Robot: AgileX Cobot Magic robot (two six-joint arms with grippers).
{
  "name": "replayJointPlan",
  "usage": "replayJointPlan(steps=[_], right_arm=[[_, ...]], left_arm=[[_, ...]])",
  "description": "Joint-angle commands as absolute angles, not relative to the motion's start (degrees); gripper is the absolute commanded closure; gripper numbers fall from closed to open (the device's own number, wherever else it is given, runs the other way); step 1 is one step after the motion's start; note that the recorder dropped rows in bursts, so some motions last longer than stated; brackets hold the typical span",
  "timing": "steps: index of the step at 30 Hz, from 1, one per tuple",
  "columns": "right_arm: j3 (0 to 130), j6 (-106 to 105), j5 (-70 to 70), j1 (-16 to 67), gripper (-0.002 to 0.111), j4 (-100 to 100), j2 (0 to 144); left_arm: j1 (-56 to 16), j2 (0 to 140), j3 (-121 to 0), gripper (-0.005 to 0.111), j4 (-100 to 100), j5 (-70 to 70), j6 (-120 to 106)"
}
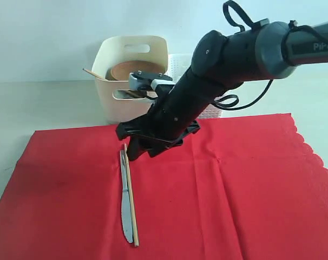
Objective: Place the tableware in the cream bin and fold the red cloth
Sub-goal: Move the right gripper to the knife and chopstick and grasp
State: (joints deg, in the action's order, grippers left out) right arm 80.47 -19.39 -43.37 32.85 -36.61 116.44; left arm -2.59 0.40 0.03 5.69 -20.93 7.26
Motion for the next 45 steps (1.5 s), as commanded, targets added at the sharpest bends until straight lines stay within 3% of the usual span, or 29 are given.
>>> replayJointPlan(steps=[1,14,45], right_arm=[[80.4,-20.9,-42.4,33.0,0.060,-35.8,116.8],[80.4,2.4,-40.0,43.3,0.060,-2.6,116.8],[80.4,5.6,-31.7,46.0,0.063,-1.5,124.3]], left_arm=[[-2.6,0.0,0.0,0.107,5.8,-20.5,7.3],[-2.6,0.0,0.0,0.107,5.8,-20.5,7.3],[-2.6,0.0,0.0,0.107,5.8,-20.5,7.3]])
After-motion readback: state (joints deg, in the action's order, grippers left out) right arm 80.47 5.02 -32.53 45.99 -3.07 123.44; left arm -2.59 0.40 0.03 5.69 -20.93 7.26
